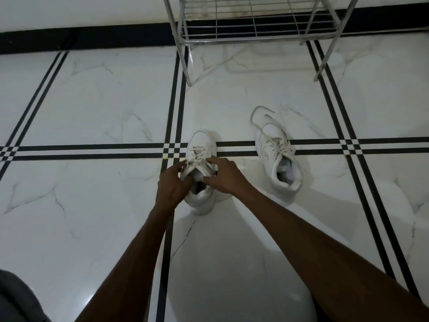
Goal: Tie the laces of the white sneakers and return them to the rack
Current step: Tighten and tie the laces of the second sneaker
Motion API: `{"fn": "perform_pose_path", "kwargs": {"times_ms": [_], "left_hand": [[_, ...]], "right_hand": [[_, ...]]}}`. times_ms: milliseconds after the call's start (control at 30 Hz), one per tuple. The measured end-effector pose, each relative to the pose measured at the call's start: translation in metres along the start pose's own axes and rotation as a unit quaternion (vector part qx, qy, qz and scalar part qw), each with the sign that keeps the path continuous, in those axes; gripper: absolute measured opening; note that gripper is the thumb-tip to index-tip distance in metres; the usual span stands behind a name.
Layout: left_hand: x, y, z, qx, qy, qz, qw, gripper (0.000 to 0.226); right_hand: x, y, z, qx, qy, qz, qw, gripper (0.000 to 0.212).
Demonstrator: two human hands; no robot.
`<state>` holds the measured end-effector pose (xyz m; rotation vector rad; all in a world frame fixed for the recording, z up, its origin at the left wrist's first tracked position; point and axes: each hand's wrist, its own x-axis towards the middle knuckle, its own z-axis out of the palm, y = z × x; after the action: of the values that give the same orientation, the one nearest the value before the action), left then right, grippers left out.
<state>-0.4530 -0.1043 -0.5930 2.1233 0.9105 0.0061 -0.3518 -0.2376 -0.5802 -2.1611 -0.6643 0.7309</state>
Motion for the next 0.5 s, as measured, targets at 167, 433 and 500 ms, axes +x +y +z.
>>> {"fn": "perform_pose_path", "kwargs": {"times_ms": [167, 433, 500], "left_hand": [[0.005, 0.019, -0.007, 0.088, -0.016, -0.024, 0.996, 0.069], [-0.004, 0.084, 0.053, 0.161, 0.088, 0.229, 0.956, 0.043], [-0.005, 0.1, 0.077, 0.109, 0.07, 0.252, 0.959, 0.031]], "right_hand": [[0.0, 0.01, -0.013, 0.008, 0.003, 0.012, 1.0, 0.064], [-0.023, 0.046, -0.124, 0.08, 0.175, 0.03, 0.981, 0.012], [-0.031, 0.065, -0.147, 0.011, 0.243, 0.046, 0.969, 0.009]]}}
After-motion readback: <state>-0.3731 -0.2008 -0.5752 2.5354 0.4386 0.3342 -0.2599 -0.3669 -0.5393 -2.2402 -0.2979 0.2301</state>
